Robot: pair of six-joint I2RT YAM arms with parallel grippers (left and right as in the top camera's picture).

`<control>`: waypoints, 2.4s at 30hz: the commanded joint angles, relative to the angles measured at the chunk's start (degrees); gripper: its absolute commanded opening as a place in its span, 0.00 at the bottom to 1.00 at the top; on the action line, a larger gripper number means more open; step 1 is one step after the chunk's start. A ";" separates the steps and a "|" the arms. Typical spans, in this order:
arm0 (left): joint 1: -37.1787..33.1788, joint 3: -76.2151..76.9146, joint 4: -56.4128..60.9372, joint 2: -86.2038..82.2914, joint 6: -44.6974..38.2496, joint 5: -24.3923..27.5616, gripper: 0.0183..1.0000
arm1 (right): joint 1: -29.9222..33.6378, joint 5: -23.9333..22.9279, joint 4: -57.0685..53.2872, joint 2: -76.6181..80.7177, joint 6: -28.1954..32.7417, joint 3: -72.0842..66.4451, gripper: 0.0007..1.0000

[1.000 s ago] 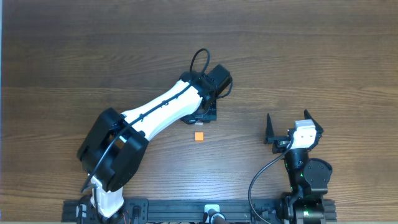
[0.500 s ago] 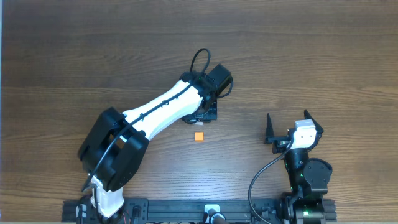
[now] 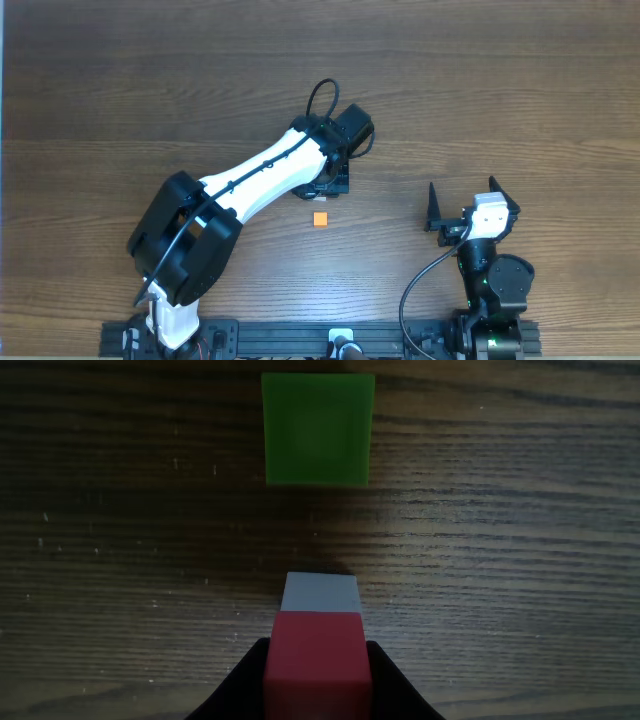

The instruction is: Stack Cubes

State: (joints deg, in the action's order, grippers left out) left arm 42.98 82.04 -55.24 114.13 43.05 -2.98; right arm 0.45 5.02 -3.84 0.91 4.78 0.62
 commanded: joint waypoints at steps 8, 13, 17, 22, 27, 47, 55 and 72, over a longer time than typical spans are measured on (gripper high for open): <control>-0.39 0.46 -0.33 1.18 -0.87 0.37 0.63 | 0.37 -0.35 -0.11 -0.52 0.20 -0.33 0.99; 0.11 0.48 -2.56 1.09 -0.83 0.76 0.66 | 0.37 -0.35 -0.11 -0.52 0.20 -0.33 0.99; 1.70 0.48 -5.55 0.61 -0.61 1.99 0.67 | 0.37 -0.35 -0.11 -0.52 0.20 -0.33 0.99; 4.33 0.04 -9.01 0.31 1.14 5.40 0.67 | 0.37 -0.35 -0.11 -0.52 0.20 -0.33 0.99; 4.81 -1.18 -8.20 0.31 2.38 6.60 0.67 | 0.37 -0.35 -0.11 -0.52 0.20 -0.33 0.99; 4.35 -5.33 -3.17 0.31 2.40 6.78 0.52 | 0.37 -0.35 -0.11 -0.52 0.20 -0.33 0.99; 4.13 -6.64 -1.66 0.31 2.64 6.60 0.48 | 0.37 -0.35 -0.11 -0.52 0.20 -0.33 0.99; 3.39 -6.80 -1.09 0.31 2.84 5.68 0.08 | 0.37 -0.35 -0.11 -0.52 0.20 -0.33 0.99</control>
State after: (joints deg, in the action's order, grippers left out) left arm 46.85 75.79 -56.36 114.19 45.65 3.88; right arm 0.45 5.02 -3.84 0.91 4.75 0.62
